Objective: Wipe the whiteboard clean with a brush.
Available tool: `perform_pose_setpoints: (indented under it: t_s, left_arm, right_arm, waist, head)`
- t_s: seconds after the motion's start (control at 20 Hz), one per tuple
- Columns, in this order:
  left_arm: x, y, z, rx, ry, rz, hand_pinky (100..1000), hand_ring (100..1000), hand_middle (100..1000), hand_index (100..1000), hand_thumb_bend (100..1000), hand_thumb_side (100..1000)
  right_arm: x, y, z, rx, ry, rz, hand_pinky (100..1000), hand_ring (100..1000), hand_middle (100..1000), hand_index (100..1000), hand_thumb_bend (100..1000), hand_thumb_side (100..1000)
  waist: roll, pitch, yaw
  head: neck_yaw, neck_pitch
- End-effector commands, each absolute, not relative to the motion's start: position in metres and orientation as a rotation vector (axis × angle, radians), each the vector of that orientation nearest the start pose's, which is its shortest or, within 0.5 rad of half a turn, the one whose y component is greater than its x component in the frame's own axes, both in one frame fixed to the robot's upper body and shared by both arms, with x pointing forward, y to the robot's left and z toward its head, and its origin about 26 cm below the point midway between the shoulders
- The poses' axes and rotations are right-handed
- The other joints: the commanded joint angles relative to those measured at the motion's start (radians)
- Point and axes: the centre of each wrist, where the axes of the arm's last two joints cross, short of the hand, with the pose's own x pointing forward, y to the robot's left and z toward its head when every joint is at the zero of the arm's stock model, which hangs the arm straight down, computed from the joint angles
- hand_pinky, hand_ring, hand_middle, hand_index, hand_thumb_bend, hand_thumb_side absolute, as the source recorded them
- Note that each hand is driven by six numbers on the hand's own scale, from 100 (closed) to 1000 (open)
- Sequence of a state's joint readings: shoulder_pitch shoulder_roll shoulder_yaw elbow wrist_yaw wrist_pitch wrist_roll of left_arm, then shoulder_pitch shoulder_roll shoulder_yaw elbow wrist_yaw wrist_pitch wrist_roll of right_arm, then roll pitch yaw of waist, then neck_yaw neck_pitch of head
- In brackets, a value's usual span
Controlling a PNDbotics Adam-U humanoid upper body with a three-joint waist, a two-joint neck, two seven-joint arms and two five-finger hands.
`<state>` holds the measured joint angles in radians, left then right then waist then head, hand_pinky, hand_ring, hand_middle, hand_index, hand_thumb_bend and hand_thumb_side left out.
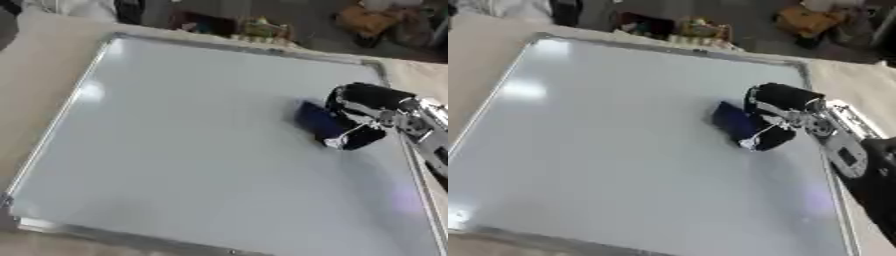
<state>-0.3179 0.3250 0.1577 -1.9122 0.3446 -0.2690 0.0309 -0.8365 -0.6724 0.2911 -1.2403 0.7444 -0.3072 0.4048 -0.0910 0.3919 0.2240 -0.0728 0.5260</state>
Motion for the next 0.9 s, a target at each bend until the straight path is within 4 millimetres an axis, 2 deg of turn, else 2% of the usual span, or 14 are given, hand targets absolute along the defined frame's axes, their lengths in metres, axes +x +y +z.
perform_pose_setpoints:
  t_s: [0.05, 0.7, 0.9]
  left_arm:
    - [0.3107, 0.3040, 0.2074, -0.077, -2.535, -0.028, 670, 637, 566, 629, 267, 980]
    - [0.3109, 0.3039, 0.2074, -0.079, -2.532, -0.036, 671, 637, 568, 628, 265, 982]
    - [0.3108, 0.3038, 0.2071, -0.079, -2.531, -0.036, 671, 637, 568, 627, 264, 983]
  right_arm:
    - [0.4334, -0.3071, 0.2506, -0.956, -1.539, 1.749, 624, 726, 260, 135, 220, 392]
    - [0.4341, -0.3088, 0.2511, -0.934, -1.536, 1.746, 607, 683, 220, 150, 105, 354]
    - [0.4349, -0.3114, 0.2506, -0.942, -1.529, 1.734, 603, 669, 202, 152, 100, 343]
  waist:
    - [0.006, -0.021, -0.002]
    - [0.006, -0.023, -0.002]
    - [0.006, -0.023, -0.003]
  head:
    - [0.002, -0.009]
    - [0.003, -0.012]
    - [0.002, -0.013]
